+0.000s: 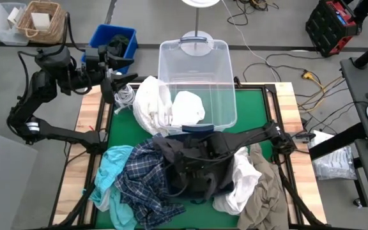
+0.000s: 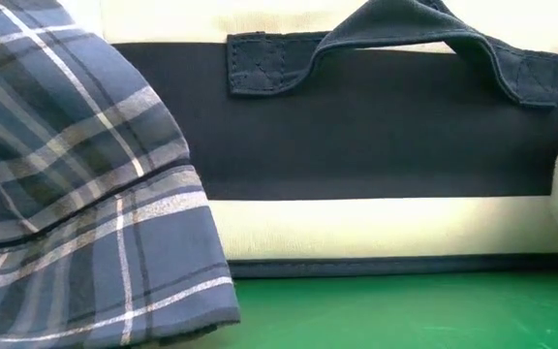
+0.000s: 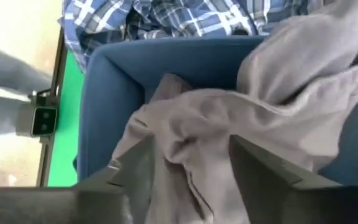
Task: Sort clothes
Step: Put the gray shorts into the blue laundry organizer
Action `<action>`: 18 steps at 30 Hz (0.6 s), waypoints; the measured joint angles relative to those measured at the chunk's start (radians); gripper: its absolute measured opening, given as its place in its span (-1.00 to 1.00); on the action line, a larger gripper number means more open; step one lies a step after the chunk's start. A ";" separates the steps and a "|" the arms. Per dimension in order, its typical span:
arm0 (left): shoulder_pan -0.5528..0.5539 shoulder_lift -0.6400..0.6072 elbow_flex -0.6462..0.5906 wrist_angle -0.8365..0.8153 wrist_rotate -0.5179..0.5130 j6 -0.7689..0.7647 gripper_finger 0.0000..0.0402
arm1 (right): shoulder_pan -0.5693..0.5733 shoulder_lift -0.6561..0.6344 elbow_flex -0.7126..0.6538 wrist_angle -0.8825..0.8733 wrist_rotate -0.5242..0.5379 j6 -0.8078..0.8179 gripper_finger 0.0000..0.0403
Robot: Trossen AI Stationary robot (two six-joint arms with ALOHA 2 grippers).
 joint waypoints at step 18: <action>0.000 0.018 0.000 -0.002 0.000 0.003 0.31 | -0.009 -0.054 -0.137 -0.211 0.182 -0.288 0.54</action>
